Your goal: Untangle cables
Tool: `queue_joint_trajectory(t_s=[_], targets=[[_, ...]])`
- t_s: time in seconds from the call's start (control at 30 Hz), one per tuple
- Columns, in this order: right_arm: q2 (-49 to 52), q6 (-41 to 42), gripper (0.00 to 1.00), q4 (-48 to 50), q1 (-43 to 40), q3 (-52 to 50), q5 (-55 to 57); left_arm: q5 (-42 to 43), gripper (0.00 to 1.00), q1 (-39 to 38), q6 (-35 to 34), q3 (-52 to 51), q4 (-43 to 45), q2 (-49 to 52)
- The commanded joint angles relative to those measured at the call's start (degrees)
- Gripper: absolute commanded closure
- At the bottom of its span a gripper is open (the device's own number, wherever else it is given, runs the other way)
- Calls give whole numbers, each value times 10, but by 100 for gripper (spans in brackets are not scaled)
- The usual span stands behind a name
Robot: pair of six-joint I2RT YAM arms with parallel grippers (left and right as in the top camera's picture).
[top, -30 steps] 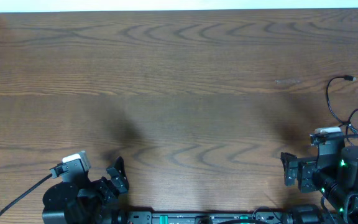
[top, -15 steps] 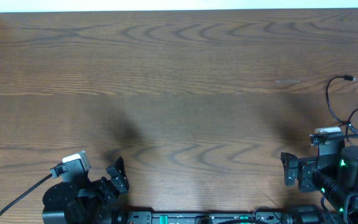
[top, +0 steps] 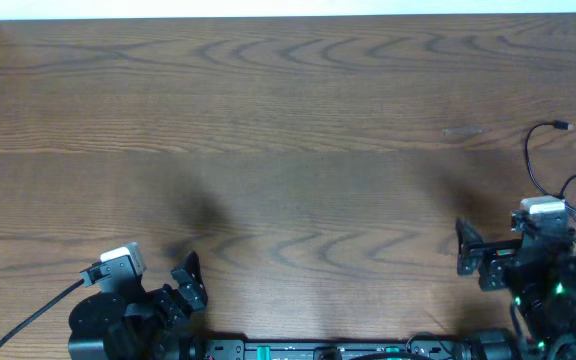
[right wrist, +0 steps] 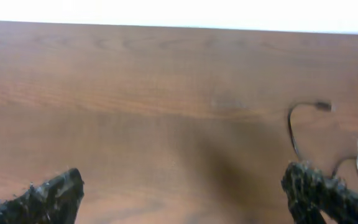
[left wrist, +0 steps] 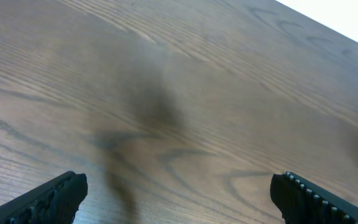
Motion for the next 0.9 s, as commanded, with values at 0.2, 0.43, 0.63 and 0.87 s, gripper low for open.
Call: queue_joint_trajectory(t_s=[0.2, 0.43, 0.63, 0.87], targets=[[-163, 2, 1, 208, 2, -189, -31, 3, 1, 1, -5, -3, -2, -2], [-223, 2, 1, 330, 3, -284, -31, 3, 1, 1, -5, -3, -2, -2], [-223, 2, 1, 424, 6, -346, -30, 3, 1, 1, -5, -3, -2, -2], [-224, 2, 1, 540, 6, -419, -27, 3, 1, 1, -5, -3, -2, -2]])
